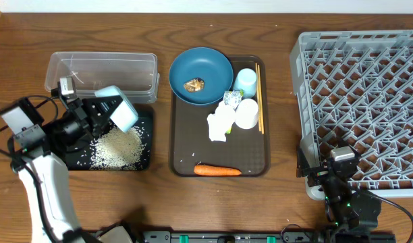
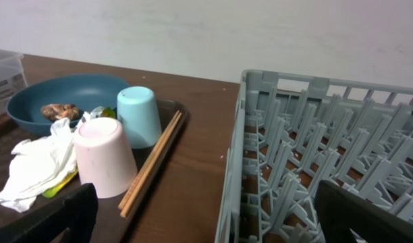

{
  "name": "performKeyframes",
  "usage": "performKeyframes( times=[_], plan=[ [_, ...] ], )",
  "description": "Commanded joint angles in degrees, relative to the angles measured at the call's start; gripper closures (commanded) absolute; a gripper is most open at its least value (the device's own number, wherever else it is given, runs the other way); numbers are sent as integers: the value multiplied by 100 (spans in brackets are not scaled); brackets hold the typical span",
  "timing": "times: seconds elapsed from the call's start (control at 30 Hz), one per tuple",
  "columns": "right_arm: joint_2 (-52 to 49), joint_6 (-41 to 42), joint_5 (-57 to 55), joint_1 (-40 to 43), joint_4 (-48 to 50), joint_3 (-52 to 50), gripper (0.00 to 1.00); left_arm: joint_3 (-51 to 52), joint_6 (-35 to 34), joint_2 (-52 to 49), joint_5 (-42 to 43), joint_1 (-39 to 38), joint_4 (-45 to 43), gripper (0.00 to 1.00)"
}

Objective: Sort waste into correct bins and load items into the dishwasher rack
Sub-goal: 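Tilt the bowl with the left gripper to pour rice onto the black tray, then carry the emptied bowl back and set it down on the brown tray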

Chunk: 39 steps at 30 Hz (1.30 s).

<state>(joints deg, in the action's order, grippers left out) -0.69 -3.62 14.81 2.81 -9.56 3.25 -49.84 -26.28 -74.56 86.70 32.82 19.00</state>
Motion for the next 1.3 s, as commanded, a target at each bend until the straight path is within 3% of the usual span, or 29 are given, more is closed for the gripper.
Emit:
performKeyframes(
  times=[0.0, 0.37, 0.47, 0.57, 0.7, 0.8, 1.13, 1.27],
  plan=[
    [20, -74, 24, 22, -7, -20, 1, 7, 203, -385, 332, 39, -28, 94],
    [20, -74, 24, 22, -7, -20, 1, 7, 284, -855, 332, 39, -133, 94],
    [20, -74, 24, 22, -7, -20, 1, 7, -186, -855, 332, 37, -92, 94],
    [20, -74, 24, 22, -7, -20, 1, 7, -184, -859, 264, 74, -367, 94],
    [20, -74, 24, 22, -7, -20, 1, 7, -1038, -857, 326, 96, -94, 94],
    [20, -74, 24, 22, -7, -20, 1, 7, -852, -859, 177, 138, -415, 94],
    [20, -74, 24, 22, -7, -20, 1, 9, -417, -852, 328, 79, -345, 94],
    [20, -74, 24, 22, -7, -20, 1, 9, -177, -841, -17, -37, -291, 94]
  ],
)
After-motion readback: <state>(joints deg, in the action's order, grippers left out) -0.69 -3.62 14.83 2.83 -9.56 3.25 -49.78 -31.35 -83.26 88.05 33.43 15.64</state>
